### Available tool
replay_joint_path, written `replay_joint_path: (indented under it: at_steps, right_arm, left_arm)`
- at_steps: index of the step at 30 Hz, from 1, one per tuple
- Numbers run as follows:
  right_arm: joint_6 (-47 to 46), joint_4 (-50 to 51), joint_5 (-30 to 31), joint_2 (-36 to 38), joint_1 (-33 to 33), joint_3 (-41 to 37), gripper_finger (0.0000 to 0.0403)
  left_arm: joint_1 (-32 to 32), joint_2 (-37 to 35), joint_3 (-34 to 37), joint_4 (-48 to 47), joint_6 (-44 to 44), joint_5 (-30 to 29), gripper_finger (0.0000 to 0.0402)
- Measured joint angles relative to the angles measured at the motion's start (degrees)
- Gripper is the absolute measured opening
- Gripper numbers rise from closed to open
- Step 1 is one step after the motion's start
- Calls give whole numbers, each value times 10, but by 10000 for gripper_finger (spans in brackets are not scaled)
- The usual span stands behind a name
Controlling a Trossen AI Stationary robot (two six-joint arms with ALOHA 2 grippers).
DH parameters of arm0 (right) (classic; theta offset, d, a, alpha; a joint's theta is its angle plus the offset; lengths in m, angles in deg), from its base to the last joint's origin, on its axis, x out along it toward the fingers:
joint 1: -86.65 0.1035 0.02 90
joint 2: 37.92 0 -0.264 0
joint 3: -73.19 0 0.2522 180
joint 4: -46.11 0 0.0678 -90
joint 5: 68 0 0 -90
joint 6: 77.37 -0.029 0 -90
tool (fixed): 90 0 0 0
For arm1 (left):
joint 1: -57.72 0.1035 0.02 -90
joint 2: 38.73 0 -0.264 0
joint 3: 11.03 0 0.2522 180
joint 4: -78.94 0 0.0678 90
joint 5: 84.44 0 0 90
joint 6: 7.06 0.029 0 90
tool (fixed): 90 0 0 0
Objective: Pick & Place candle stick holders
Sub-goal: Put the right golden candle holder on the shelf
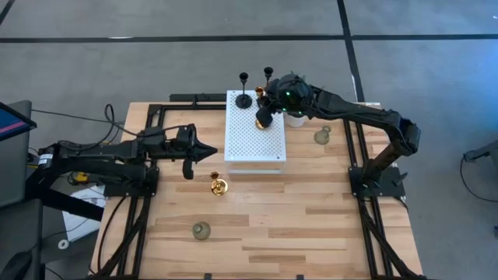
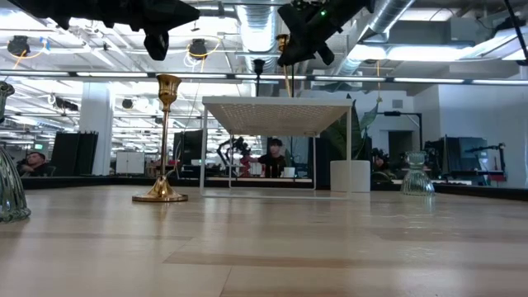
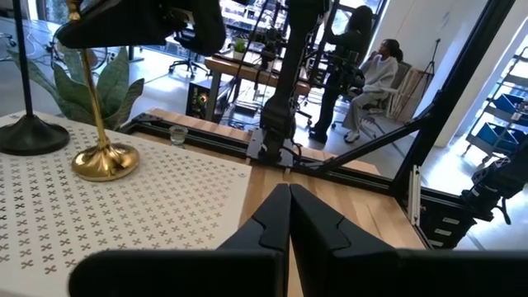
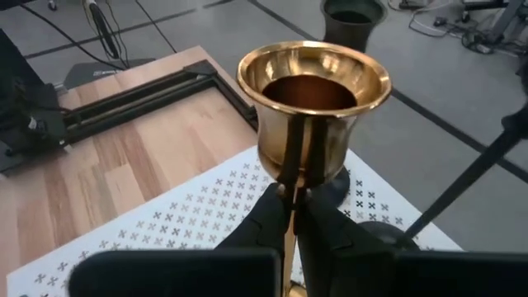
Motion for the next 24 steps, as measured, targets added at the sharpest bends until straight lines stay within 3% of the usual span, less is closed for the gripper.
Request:
replay_joint_path:
  at_steps: [19,24]
  right_arm:
    - [14,32,-4,27,-12,-3,5]
    - [15,38,-2,27,-11,-3,30]
  left_arm:
    - [0,0,0,0,0,0,8]
    - [0,0,0,0,1,0,8]
